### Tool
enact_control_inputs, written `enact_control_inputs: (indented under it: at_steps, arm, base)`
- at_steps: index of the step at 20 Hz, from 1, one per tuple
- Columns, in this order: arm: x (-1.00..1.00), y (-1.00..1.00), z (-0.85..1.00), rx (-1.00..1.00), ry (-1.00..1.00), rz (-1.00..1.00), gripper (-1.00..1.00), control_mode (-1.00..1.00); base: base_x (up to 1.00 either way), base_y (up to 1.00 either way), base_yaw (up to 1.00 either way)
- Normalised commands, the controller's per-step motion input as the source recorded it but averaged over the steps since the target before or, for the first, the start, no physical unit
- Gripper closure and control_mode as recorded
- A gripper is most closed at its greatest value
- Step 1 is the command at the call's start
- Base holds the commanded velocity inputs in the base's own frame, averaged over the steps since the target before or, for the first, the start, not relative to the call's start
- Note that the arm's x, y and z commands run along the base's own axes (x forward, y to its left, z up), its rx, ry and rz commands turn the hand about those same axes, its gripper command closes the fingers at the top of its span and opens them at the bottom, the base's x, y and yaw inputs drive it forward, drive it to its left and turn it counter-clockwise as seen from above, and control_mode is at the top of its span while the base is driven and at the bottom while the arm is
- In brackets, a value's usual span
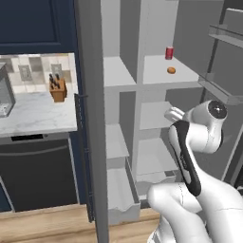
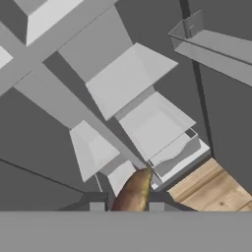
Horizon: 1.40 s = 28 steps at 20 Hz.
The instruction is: Take the mushroom and tangerine from the fridge shelf and place them in the freezer drawer to begin freezing them.
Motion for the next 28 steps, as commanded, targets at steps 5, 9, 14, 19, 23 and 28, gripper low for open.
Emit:
enact_control_inputs:
  at_steps: [5,9,14,19,23,28]
  arm:
    - [0.0,0.0,0.0,0.0,0.0,0.0,1.0,1.0]
    - [0.0,0.0,0.0,0.0,0.0,0.0,1.0,1.0]
    - [0.0,0.01,-0.1,-0.01,0.01,0.04,1.0,-1.0]
    - [0.06,0.0,-0.51,-0.02,0.04,0.16,1.0,-1.0]
    - [0.4,-0.05,-0.54,0.0,0.03,0.17,1.0,-1.0]
    - [0.58,0.03,-0.53,-0.02,0.05,0.42,1.0,-1.0]
  base:
    - [-0.02,0.26,0.17]
    - [-0.06,0.14,0.24]
    - [0.0,0.14,0.17]
    - [0.0,0.0,0.0]
    - [0.0,0.0,0.0]
    - [0.0,0.0,0.0]
